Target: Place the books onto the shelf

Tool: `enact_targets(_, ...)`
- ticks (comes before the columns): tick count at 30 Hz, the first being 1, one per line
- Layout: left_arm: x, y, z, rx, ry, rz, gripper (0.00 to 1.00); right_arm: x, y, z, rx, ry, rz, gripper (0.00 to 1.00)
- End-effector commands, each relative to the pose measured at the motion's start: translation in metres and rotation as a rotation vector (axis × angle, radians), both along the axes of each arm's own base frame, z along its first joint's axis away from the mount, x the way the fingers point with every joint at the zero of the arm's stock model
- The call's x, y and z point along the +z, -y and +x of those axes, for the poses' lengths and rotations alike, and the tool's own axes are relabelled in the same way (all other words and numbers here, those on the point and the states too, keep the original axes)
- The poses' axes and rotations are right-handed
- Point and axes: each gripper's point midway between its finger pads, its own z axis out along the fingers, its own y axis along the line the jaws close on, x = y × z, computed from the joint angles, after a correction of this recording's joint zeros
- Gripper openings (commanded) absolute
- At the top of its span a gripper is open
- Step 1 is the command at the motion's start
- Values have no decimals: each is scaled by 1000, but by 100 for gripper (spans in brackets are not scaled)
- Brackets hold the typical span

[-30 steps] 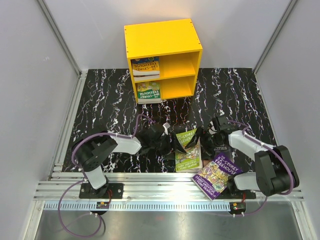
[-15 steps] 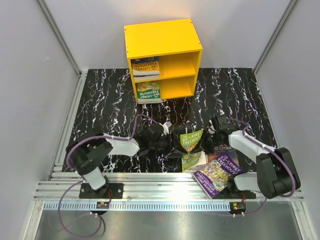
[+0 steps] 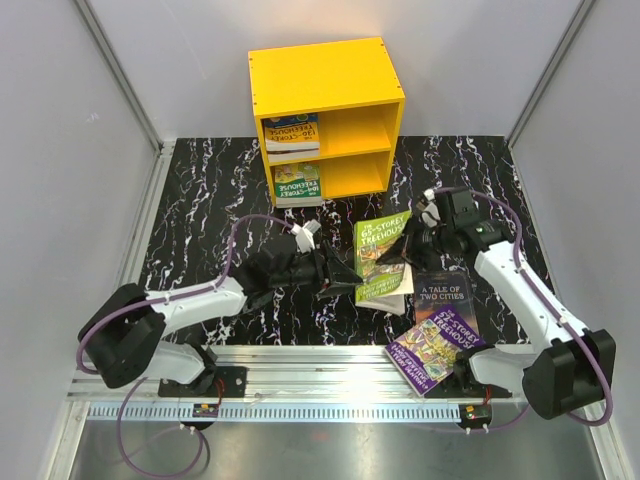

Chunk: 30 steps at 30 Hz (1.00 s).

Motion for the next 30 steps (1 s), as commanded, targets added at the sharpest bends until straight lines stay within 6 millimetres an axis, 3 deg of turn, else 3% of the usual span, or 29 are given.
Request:
enact_targets(1,16,-2,5,18,75,-14,59,51,-17,-5,50,36,148,0)
enact_targets(5,34,3,13,32,107,-47,59,73,-31,-6,67,21,293,0)
enact_targets(12,72,14,17,14,128,-189,60,56,-35,-12,53,-20,376,0)
enact_targets(13,83,15,16,3,136,-236,59,56,-36,-11,50,-17,385,0)
enact_targets(15,88,17,14,-6,134,-261,56,53,-36,-12,48,-28,393,0)
enact_targets(18,91,15,13,-4,131,-276,39,55,-37,-11,51,-21,398,0)
enact_targets(20,91,14,12,1,133,-267,19,56,-36,-11,56,-17,393,0)
enact_targets(22,90,11,12,5,134,-250,7,55,-36,-13,61,-23,385,0)
enact_targets(24,88,10,13,11,134,-229,3,54,-36,-14,64,-32,379,0)
enact_targets(28,69,3,16,23,130,-104,0,48,-30,-23,77,-87,316,20)
enact_targets(29,70,3,18,24,137,-88,0,56,-30,-20,79,-67,296,29)
enact_targets(30,68,1,18,21,152,-67,0,60,-28,-21,85,-64,277,47)
